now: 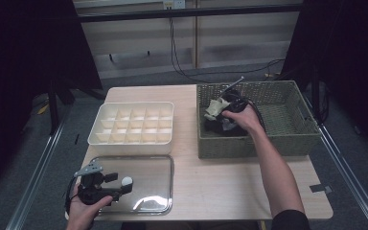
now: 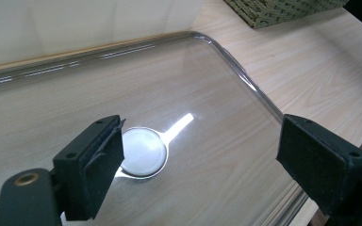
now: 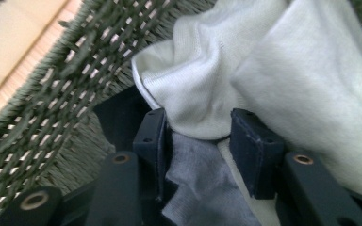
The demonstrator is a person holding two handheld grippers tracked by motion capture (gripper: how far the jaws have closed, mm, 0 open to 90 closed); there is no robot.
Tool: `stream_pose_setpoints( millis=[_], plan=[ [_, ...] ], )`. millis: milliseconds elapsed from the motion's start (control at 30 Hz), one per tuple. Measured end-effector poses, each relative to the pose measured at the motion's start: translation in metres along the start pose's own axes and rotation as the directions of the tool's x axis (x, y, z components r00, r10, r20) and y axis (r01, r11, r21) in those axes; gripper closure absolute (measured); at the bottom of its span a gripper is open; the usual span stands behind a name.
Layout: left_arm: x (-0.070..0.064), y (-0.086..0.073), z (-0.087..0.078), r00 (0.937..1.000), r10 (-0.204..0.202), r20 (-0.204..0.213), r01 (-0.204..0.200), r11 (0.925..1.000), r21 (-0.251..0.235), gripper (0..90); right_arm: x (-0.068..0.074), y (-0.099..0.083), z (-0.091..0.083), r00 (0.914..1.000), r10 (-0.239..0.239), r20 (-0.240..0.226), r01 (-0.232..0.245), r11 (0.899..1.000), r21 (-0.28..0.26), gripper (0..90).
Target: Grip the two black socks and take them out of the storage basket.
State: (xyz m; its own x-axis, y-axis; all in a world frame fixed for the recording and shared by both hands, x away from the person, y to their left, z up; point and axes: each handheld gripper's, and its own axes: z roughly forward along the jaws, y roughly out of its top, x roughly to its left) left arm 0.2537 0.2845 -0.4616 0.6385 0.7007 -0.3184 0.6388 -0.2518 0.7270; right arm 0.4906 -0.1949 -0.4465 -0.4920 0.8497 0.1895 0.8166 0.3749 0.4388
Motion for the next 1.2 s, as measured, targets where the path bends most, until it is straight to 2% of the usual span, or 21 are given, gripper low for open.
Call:
stream_pose_setpoints(
  millis=[33, 100, 133, 167, 267, 300, 333, 433, 467, 500, 600, 733, 867, 933, 967, 1033, 1100, 1133, 1200],
  plan=[
    [0.000, 0.000, 0.000, 1.0000, 0.001, 0.000, -0.001, 1.0000, 0.001, 14.9, -0.001, 0.000, 0.002, 1.0000, 0.006, 0.008, -0.006, 1.000, 0.006, 59.1],
    [0.000, 0.000, -0.001, 1.0000, 0.003, -0.002, -0.003, 1.0000, 0.001, 14.9, -0.001, -0.001, 0.003, 0.9997, 0.018, 0.017, -0.019, 0.999, 0.028, 70.4],
    [0.000, 0.000, -0.001, 1.0000, 0.002, -0.004, -0.002, 1.0000, 0.001, 14.9, -0.002, -0.001, 0.002, 0.9996, 0.024, 0.014, -0.024, 0.999, 0.022, 79.0],
    [0.001, -0.001, -0.002, 1.0000, -0.001, -0.002, 0.001, 1.0000, -0.001, 14.9, -0.003, 0.000, 0.000, 0.9993, 0.036, 0.003, -0.037, 0.999, 0.015, 83.6],
    [0.002, -0.001, -0.003, 1.0000, -0.002, -0.007, 0.002, 1.0000, -0.006, 14.9, -0.004, 0.000, -0.004, 0.9992, 0.040, 0.006, -0.040, 0.999, -0.018, 85.6],
    [0.002, -0.001, -0.004, 1.0000, -0.007, -0.005, 0.007, 0.9999, -0.008, 14.9, -0.006, 0.000, -0.010, 0.9990, 0.045, 0.002, -0.045, 0.997, -0.061, 85.9],
    [0.003, -0.001, -0.004, 1.0000, -0.007, -0.005, 0.007, 0.9999, -0.010, 14.9, -0.006, 0.000, -0.010, 0.9990, 0.045, 0.002, -0.045, 0.997, -0.061, 85.9],
    [0.004, 0.000, -0.003, 0.9999, -0.011, -0.007, 0.011, 0.9999, -0.009, 14.9, -0.015, -0.001, -0.019, 0.9981, 0.061, 0.009, -0.059, 0.992, -0.110, 86.1],
    [0.003, 0.000, -0.003, 0.9999, -0.006, -0.011, 0.005, 1.0000, -0.008, 14.9, -0.024, -0.003, -0.027, 0.9951, 0.098, 0.009, -0.096, 0.984, -0.150, 86.1],
    [0.003, 0.000, -0.004, 0.9999, -0.002, -0.010, 0.002, 0.9999, -0.010, 14.9, -0.024, -0.003, -0.027, 0.9951, 0.098, 0.009, -0.096, 0.984, -0.150, 86.1],
    [0.004, 0.001, -0.003, 1.0000, -0.005, -0.004, 0.005, 1.0000, -0.008, 14.9, -0.038, -0.008, -0.037, 0.9915, 0.129, 0.016, -0.123, 0.971, -0.203, 86.1],
    [0.005, 0.001, 0.000, 1.0000, -0.009, 0.001, 0.009, 0.9999, -0.005, 14.9, -0.052, -0.018, -0.037, 0.9831, 0.182, 0.014, -0.177, 0.967, -0.185, 86.0],
    [0.004, 0.001, 0.000, 1.0000, -0.005, 0.000, 0.005, 1.0000, -0.007, 14.7, -0.057, -0.024, -0.030, 0.9787, 0.202, 0.036, -0.195, 0.971, -0.140, 82.5],
    [0.004, 0.001, -0.001, 1.0000, -0.001, -0.002, 0.001, 1.0000, -0.006, 14.7, -0.054, -0.023, -0.032, 0.9795, 0.199, 0.034, -0.191, 0.969, -0.160, 77.4],
    [0.004, 0.001, -0.001, 1.0000, 0.001, -0.003, -0.001, 1.0000, -0.004, 14.6, -0.051, -0.022, -0.032, 0.9821, 0.186, 0.032, -0.178, 0.970, -0.168, 69.4],
    [0.004, 0.001, -0.001, 1.0000, -0.001, 0.002, 0.001, 1.0000, -0.007, 14.6, -0.049, -0.022, -0.034, 0.9838, 0.178, 0.024, -0.171, 0.969, -0.176, 67.3],
    [0.004, 0.001, -0.001, 1.0000, -0.004, -0.001, 0.004, 0.9999, -0.012, 14.5, -0.045, -0.021, -0.038, 0.9868, 0.158, 0.035, -0.147, 0.967, -0.208, 58.8],
    [0.004, 0.001, -0.001, 1.0000, -0.004, 0.001, 0.004, 0.9999, -0.013, 14.5, -0.042, -0.020, -0.040, 0.9864, 0.161, 0.033, -0.150, 0.965, -0.217, 57.6],
    [0.004, 0.001, -0.001, 1.0000, 0.000, 0.000, 0.000, 1.0000, -0.009, 14.5, -0.034, -0.018, -0.047, 0.9910, 0.130, 0.030, -0.119, 0.961, -0.251, 53.0]
  ],
)
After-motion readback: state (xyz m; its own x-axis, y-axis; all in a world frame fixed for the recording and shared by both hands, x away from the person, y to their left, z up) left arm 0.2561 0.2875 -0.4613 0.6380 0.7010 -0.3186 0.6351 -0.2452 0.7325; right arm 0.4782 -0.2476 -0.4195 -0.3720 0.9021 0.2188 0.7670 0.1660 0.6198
